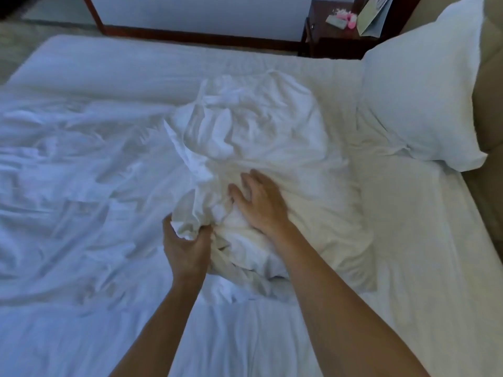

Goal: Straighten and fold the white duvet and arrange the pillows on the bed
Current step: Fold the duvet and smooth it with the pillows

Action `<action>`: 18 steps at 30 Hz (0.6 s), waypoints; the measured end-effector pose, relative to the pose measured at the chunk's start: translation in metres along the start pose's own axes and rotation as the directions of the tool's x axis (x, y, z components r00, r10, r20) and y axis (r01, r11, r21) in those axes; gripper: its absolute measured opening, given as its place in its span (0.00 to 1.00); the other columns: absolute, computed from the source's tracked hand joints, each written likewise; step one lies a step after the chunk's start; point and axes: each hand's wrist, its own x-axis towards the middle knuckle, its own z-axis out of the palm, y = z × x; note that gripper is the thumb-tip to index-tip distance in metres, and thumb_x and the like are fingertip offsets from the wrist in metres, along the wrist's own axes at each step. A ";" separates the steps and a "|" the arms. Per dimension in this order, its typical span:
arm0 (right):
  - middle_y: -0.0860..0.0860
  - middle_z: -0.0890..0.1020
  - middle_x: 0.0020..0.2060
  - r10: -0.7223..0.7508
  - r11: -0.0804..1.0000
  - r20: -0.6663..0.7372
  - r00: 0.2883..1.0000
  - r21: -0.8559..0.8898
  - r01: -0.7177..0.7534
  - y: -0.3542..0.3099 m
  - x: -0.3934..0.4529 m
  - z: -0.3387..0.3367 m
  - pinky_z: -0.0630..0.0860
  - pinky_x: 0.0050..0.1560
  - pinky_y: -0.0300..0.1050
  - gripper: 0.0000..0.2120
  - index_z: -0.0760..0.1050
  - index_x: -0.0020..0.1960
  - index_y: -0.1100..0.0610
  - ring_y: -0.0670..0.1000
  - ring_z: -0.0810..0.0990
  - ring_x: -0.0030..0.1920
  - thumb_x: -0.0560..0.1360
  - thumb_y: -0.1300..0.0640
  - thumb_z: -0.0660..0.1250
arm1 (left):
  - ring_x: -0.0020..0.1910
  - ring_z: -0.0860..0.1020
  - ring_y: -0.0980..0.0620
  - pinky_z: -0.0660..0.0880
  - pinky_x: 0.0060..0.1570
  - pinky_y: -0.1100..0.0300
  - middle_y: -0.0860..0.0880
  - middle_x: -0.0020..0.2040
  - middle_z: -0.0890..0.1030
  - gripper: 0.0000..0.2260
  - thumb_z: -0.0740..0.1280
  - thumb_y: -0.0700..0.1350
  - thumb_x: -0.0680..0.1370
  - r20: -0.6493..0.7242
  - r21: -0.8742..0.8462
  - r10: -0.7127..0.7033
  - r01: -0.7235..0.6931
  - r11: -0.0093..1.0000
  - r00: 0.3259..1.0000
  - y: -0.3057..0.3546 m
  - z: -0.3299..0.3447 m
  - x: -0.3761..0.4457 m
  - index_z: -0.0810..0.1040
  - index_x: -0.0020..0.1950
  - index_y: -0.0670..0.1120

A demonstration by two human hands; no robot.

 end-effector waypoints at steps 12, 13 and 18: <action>0.50 0.47 0.80 0.060 0.944 0.364 0.930 -0.325 0.066 0.023 -0.048 0.046 0.43 0.78 0.60 0.37 0.47 0.80 0.44 0.52 0.44 0.80 0.76 0.28 0.46 | 0.47 0.83 0.42 0.73 0.32 0.63 0.45 0.42 0.82 0.25 0.77 0.38 0.57 0.270 0.336 -0.426 0.330 0.882 0.864 -0.046 -0.063 0.051 0.81 0.53 0.40; 0.49 0.48 0.80 0.064 0.950 0.317 0.946 -0.309 0.039 0.023 -0.050 0.045 0.44 0.78 0.59 0.37 0.46 0.80 0.44 0.52 0.45 0.80 0.76 0.28 0.45 | 0.46 0.83 0.42 0.75 0.33 0.62 0.44 0.43 0.83 0.26 0.73 0.40 0.55 0.284 0.319 -0.409 0.317 0.893 0.867 -0.033 -0.059 0.052 0.80 0.53 0.40; 0.50 0.49 0.80 -0.007 0.983 -0.045 0.999 -0.184 -0.002 -0.002 -0.059 0.040 0.42 0.78 0.59 0.35 0.41 0.80 0.43 0.52 0.46 0.80 0.76 0.29 0.37 | 0.38 0.81 0.51 0.78 0.35 0.59 0.48 0.42 0.83 0.18 0.70 0.41 0.62 0.058 0.139 0.079 -0.086 0.987 0.995 0.014 -0.074 0.033 0.78 0.51 0.42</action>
